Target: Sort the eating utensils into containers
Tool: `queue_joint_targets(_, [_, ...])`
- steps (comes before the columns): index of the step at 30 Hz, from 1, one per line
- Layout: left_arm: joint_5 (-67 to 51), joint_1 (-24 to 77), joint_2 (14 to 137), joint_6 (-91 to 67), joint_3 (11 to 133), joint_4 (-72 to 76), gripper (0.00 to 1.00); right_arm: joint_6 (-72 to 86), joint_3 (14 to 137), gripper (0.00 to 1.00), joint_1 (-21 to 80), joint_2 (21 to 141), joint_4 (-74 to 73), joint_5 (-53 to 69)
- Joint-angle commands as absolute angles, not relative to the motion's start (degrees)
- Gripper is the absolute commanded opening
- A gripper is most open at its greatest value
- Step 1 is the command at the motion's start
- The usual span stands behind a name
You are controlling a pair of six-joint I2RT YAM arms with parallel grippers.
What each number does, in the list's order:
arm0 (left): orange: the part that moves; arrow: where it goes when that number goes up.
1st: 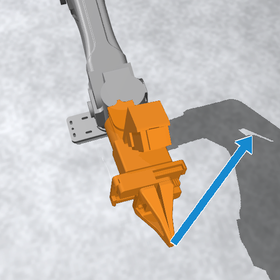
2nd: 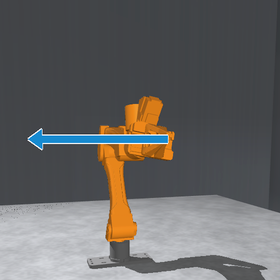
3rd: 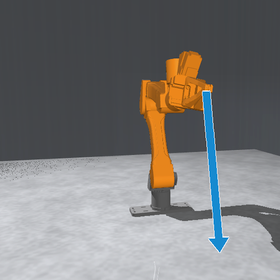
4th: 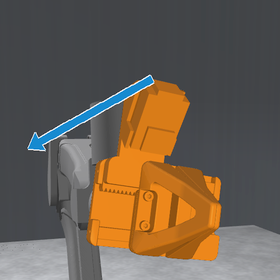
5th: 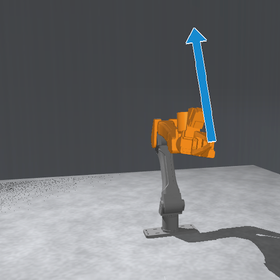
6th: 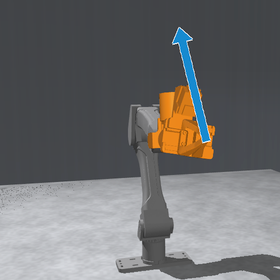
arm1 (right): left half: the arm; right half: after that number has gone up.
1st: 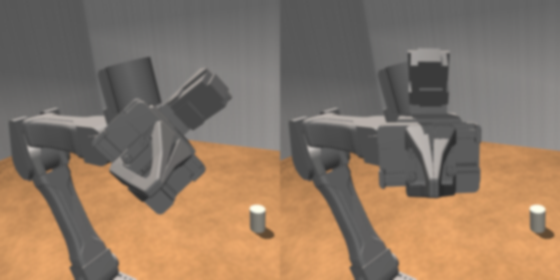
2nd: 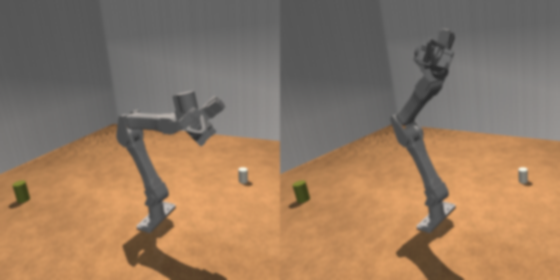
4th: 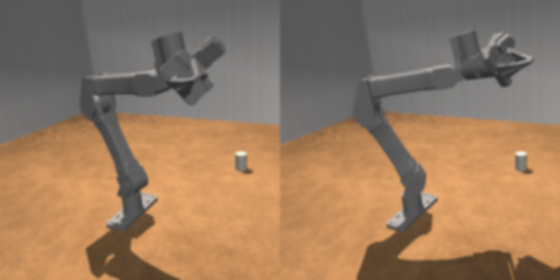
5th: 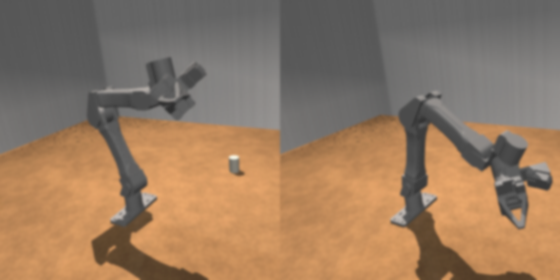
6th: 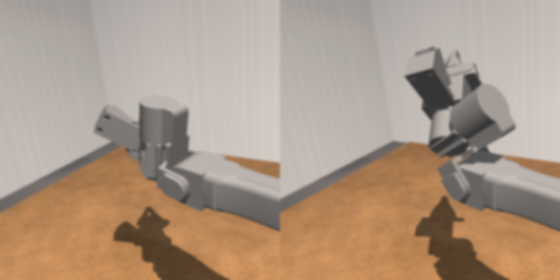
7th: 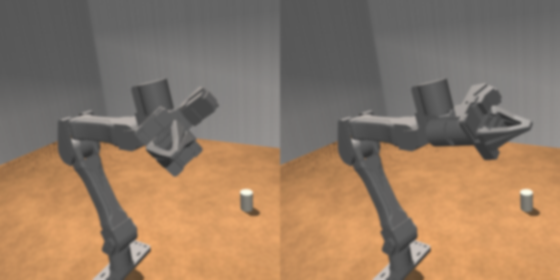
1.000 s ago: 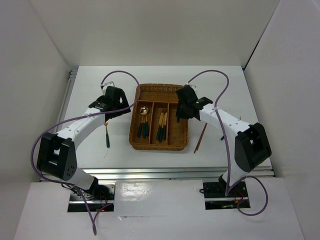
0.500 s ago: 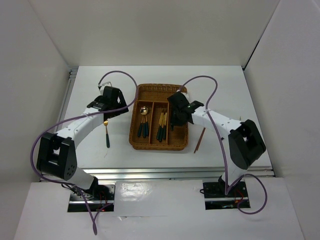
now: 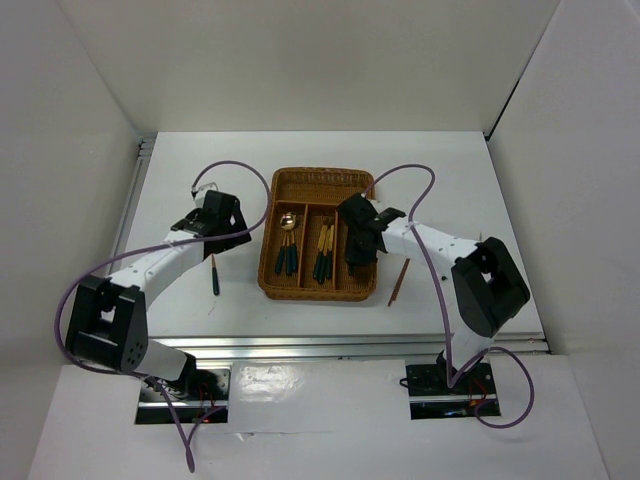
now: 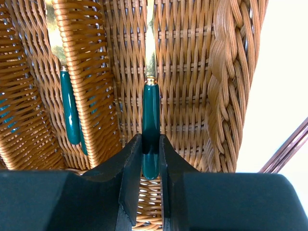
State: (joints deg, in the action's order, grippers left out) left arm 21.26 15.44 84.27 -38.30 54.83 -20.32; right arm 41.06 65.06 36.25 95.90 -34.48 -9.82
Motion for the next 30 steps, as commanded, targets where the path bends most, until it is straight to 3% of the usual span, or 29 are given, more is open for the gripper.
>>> queue_joint_targets(1, [23.03, 15.12, 78.58, -40.43, 51.43, -19.26, 0.97, 42.36, 64.95, 0.21, 36.74, 95.71, -35.07, -10.46])
queue_joint_targets(2, [23.03, 15.12, 77.62, -40.43, 50.63, -19.25, 0.97, 42.36, 64.95, 0.31, 36.74, 95.19, -35.68, -10.46])
queue_joint_targets(3, [23.03, 15.12, 75.78, -40.43, 49.49, -19.25, 0.97, 42.36, 64.95, 0.35, 37.35, 94.58, -35.68, -10.98])
queue_joint_targets(14, [21.09, 15.12, 75.32, -44.29, 47.72, -24.69, 0.92, 39.9, 73.64, 0.56, 37.35, 92.64, -42.18, -16.77])
queue_joint_targets(20, [20.57, 15.12, 75.32, -45.7, 47.11, -30.84, 0.87, 38.58, 76.38, 0.59, 28.76, 90.71, -46.4, -20.48])
queue_joint_targets(30, [24.35, 14.6, 80.07, -49.04, 45.0, -35.25, 0.82, 36.21, 69.53, 0.59, 11.87, 82.97, -43.15, -12.84])
